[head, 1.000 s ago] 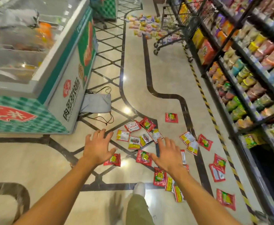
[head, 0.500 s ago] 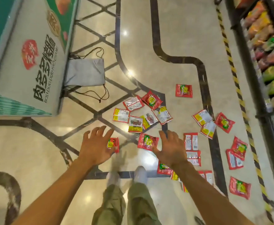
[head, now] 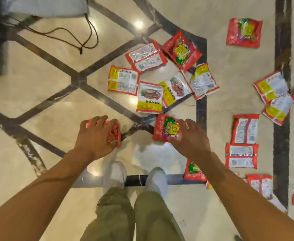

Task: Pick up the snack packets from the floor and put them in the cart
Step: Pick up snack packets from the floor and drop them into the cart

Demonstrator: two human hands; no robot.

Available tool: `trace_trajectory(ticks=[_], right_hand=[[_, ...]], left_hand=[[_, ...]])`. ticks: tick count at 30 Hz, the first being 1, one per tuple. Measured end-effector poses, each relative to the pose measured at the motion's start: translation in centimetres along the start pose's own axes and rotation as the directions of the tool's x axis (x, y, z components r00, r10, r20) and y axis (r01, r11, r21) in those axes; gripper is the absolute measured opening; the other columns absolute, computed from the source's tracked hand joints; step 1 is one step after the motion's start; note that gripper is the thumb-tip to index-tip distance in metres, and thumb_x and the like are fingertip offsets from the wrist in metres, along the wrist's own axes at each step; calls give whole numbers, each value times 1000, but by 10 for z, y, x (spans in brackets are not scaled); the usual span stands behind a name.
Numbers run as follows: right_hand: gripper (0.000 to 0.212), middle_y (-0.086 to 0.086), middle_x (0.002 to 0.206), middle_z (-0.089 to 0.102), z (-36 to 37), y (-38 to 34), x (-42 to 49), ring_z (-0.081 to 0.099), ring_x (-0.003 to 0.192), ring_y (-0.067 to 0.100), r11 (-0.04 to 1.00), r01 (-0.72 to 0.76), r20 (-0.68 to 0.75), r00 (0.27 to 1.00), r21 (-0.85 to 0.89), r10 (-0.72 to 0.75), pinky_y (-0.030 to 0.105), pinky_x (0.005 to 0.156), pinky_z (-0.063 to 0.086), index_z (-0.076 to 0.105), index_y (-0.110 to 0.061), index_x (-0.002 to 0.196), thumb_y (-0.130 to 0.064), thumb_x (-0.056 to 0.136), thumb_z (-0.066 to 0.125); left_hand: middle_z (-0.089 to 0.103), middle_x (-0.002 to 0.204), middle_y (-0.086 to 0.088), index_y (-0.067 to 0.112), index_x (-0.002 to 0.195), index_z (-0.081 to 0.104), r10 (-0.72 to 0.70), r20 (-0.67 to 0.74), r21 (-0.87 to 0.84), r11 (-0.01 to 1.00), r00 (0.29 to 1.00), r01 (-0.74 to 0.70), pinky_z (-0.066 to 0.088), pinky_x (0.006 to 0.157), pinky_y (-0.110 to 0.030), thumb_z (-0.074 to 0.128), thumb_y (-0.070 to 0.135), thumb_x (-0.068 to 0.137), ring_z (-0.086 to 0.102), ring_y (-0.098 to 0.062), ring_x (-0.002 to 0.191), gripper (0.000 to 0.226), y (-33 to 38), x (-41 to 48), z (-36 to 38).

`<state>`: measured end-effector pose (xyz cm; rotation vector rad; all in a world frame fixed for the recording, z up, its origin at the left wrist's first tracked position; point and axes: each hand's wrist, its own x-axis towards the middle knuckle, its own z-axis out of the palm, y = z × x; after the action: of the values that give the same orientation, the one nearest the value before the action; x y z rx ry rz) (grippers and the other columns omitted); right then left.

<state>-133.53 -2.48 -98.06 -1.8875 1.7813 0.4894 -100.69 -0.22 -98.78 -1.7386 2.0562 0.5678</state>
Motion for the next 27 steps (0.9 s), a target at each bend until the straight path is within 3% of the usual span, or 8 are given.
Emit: trace_trajectory(ticks=[7,12,16,19,20,23,27], right_hand=[[83,13,137,53,111,19,93,50,126,38,1000,-17,78,997,-25,19,52,100,45,41,-18,148,-58,81,71],[89,18,143,48,155,30,133,46,130,42,995,-44,108,993,-87,54,56,102,42,35,-15,151,-40,77,78],[85,21,133,50,167,39,146,48,123,44,994,-91,105,990,-66,98,56,100,43,41,-14,146,-31,73,83],[73,19,124,56,169,40,152,50,118,41,990,-107,140,983,-90,119,53,98,42,49,-12,133,-37,74,85],[69,17,121,57,167,39,151,52,116,40,988,-112,165,978,-104,128,53,98,42,52,-12,128,-42,74,85],[62,15,114,62,161,38,141,59,109,38,988,-101,219,968,-113,124,50,96,45,56,-13,118,-49,77,84],[44,18,110,67,147,33,109,66,96,42,978,-195,270,948,78,167,49,79,56,50,-11,118,-32,88,76]], left_hand=[[52,147,-9,28,148,43,7,49,12,1000,999,-8,36,108,-61,65,62,75,49,-36,133,84,-34,66,126],[45,149,-13,22,152,34,-15,146,3,1000,989,15,31,112,-61,83,56,65,43,-37,137,105,-66,101,183],[49,133,-14,16,137,47,-10,87,-5,1000,996,10,34,110,-62,81,30,66,50,-40,122,80,-77,108,204],[53,125,-14,14,130,54,-23,133,-10,1000,991,24,30,113,-58,87,35,66,52,-40,118,75,-82,109,206],[54,123,-14,13,128,55,-24,164,-18,999,986,27,34,110,-55,89,35,67,53,-40,117,74,-82,109,205],[51,120,-16,6,120,57,-28,237,-131,989,971,61,48,83,-46,91,25,70,52,-38,110,63,-81,105,198],[58,107,-16,12,109,45,-84,309,-225,961,947,158,48,71,-43,79,20,83,59,-40,100,44,-72,86,176]])
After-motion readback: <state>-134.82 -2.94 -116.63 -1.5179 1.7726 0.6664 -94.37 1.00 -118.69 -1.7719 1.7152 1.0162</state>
